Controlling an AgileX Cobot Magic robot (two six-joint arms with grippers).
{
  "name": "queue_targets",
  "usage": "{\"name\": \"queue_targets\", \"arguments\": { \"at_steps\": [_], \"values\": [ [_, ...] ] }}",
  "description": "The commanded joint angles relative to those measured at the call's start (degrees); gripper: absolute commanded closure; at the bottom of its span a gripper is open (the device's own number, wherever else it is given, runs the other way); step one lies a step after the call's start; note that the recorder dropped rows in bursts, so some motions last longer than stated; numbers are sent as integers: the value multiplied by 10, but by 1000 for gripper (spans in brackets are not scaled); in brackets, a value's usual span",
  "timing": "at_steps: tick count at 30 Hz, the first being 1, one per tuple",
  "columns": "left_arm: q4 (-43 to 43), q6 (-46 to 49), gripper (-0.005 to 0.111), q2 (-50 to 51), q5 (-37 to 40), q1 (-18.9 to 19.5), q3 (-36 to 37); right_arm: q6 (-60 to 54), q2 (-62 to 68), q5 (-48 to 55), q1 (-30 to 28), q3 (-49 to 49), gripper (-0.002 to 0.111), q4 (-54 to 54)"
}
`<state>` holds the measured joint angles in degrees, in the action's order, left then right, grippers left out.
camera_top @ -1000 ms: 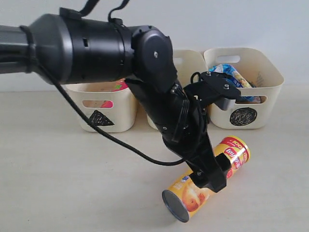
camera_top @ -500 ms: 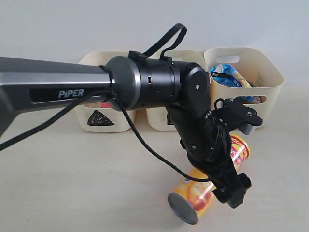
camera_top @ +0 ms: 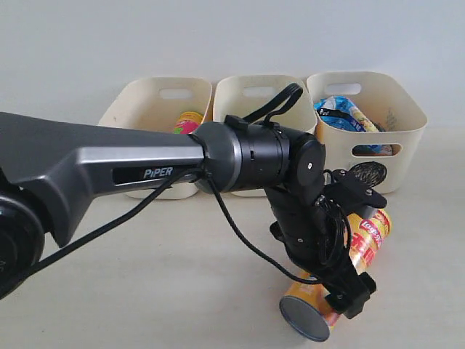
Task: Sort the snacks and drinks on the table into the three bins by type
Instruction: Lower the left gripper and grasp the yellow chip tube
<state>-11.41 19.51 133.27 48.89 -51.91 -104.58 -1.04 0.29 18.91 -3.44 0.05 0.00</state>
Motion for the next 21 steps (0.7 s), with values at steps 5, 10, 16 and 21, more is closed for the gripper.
{"name": "queue_targets", "arguments": {
  "at_steps": [5,10,16,21],
  "values": [
    [3,-22,9,4,-72,-3,-7,-1,-3,-5,1,0,107,-4],
    [4,-22,10,10,-92,-3,-7,-1,-3,-5,1,0,107,-4],
    [31,-44,10,31,-95,-3,-7,-1,-3,-5,1,0,107,-4],
    [54,-60,20,31,-95,-3,-7,-1,-3,-5,1,0,107,-4]
  ]
}}
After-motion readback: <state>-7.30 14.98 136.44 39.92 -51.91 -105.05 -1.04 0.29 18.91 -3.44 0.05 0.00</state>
